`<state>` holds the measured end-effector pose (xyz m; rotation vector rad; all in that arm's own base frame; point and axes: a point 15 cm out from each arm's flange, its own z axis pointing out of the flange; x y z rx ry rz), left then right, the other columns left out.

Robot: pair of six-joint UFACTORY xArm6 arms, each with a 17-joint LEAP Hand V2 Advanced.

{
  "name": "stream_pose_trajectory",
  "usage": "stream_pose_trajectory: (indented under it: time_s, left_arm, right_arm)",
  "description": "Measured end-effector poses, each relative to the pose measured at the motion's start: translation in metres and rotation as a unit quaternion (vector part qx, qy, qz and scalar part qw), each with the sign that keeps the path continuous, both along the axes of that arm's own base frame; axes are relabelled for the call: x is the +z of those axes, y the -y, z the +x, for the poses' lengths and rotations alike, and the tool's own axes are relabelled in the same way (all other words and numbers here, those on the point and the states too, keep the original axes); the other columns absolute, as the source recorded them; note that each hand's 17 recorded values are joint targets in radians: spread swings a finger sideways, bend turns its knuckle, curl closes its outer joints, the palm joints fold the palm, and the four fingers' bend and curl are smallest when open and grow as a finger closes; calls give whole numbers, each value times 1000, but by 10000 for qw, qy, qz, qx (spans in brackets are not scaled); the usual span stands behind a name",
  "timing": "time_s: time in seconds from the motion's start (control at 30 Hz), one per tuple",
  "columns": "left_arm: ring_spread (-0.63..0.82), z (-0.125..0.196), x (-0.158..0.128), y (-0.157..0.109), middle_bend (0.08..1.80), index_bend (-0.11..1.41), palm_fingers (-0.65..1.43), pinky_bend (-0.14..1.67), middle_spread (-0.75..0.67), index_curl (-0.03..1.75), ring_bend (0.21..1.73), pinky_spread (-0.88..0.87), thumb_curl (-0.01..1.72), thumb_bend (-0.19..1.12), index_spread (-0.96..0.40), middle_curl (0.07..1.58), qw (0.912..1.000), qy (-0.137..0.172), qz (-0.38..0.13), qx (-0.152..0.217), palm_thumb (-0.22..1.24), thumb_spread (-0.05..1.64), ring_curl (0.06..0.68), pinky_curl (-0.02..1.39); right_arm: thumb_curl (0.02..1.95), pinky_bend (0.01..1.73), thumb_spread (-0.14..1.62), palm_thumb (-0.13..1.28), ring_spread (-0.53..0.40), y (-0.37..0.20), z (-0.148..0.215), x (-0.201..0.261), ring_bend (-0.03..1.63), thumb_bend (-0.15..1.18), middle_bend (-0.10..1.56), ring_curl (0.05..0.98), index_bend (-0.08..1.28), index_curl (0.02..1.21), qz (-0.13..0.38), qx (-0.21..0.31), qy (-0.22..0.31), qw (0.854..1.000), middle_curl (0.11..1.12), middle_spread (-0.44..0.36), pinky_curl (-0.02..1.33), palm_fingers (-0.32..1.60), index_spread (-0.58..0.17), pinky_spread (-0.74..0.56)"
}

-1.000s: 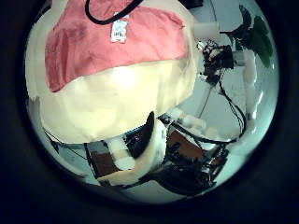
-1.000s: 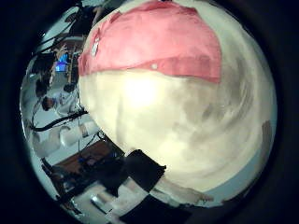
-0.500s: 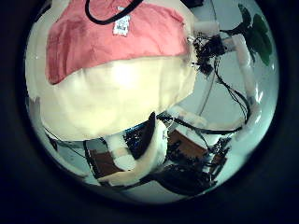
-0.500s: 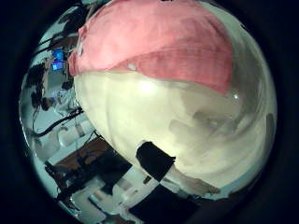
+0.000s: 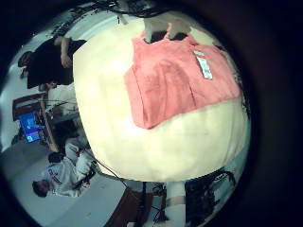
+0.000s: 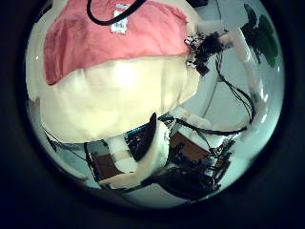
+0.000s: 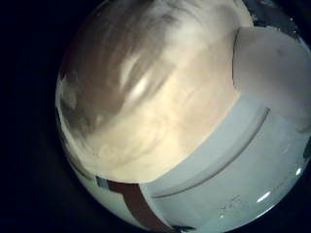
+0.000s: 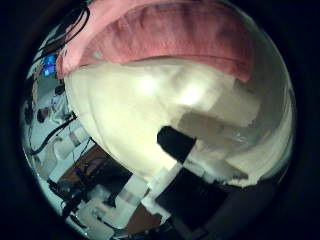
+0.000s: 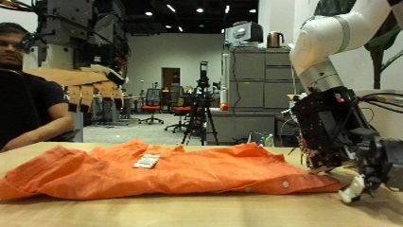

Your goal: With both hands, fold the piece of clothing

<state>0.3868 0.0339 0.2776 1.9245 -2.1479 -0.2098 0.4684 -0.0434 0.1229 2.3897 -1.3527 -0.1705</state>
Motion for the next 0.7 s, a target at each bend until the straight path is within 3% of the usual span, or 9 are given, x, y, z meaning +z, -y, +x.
stream_pose_trajectory:
  time_s: [0.03, 0.07, 0.13, 0.17, 0.3, 0.33, 0.47, 0.53, 0.7]
  left_arm:
    - [513, 0, 0, 1, 171, 189, 84, 215, 292, 364, 347, 528, 224, -10, 76, 271, 10000, 3, -21, 6, 193, 1291, 221, 326]
    - [513, 0, 0, 2, 171, 189, 84, 215, 294, 365, 346, 528, 224, -11, 76, 270, 10000, 7, -47, 13, 194, 1291, 221, 326]
    - [513, 0, 2, 2, 169, 190, 81, 214, 301, 367, 348, 526, 225, -10, 76, 266, 10000, 19, -44, 16, 197, 1295, 222, 327]
    - [513, 0, 3, 2, 170, 190, 80, 214, 299, 368, 348, 525, 225, -10, 76, 265, 10000, 36, -41, 14, 197, 1296, 222, 327]
    - [513, -2, 3, -5, 171, 189, 81, 217, 300, 371, 348, 520, 225, -9, 72, 261, 10000, 39, -60, 43, 202, 1298, 223, 327]
    - [513, -2, 4, -6, 172, 189, 81, 218, 300, 372, 348, 519, 225, -10, 72, 261, 10000, 38, -58, 51, 203, 1298, 223, 327]
    - [513, -8, 5, -15, 172, 190, 81, 218, 300, 374, 347, 518, 223, -11, 65, 259, 9999, 42, -61, 97, 206, 1298, 224, 326]
    - [513, -14, 4, -26, 173, 191, 83, 219, 295, 376, 345, 514, 226, -10, 64, 259, 9999, 29, -54, 157, 212, 1296, 224, 325]
    - [514, -27, 7, -58, 174, 189, 89, 222, 287, 380, 338, 511, 226, -11, 63, 260, 9992, 74, -71, 383, 217, 1299, 223, 325]
  right_arm:
    - [324, 197, 952, 533, -149, 0, 0, 0, 436, -8, 295, 263, 233, 347, -3, 6, -1, 10000, 357, -167, 238, 683, -321, 28]
    - [329, 250, 951, 563, -206, 0, 0, 1, 509, -8, 352, 280, 237, 353, -2, 4, 4, 10000, 377, -177, 240, 920, -331, -68]
    - [335, 295, 951, 601, -258, 0, 2, 5, 537, -9, 389, 284, 239, 359, 7, 16, 53, 10000, 394, -189, 241, 1053, -345, -182]
    - [341, 355, 947, 633, -279, 0, 2, 7, 584, -4, 438, 309, 265, 382, 10, 22, 72, 10000, 418, -185, 257, 1221, -355, -265]
    - [365, 556, 963, 758, -303, 0, 2, 9, 735, 24, 646, 385, 417, 468, 44, 4, 89, 10000, 505, -180, 327, 1514, -359, -457]
    - [370, 609, 980, 797, -297, -1, 4, 12, 816, 28, 736, 419, 510, 509, 54, 19, 122, 9999, 540, -169, 352, 1531, -348, -490]
    - [402, 785, 1022, 926, -272, -1, 10, 27, 964, 74, 900, 482, 676, 590, 78, 18, 332, 9994, 607, -156, 431, 1508, -330, -485]
    - [437, 946, 1067, 1020, -256, 3, 8, 38, 1086, 110, 1031, 538, 810, 661, 88, -15, 431, 9990, 663, -149, 507, 1389, -313, -453]
    - [500, 1130, 1116, 1119, -241, 10, -7, 63, 1237, 152, 1182, 618, 963, 746, 169, -90, 611, 9979, 734, -143, 619, 1231, -290, -382]
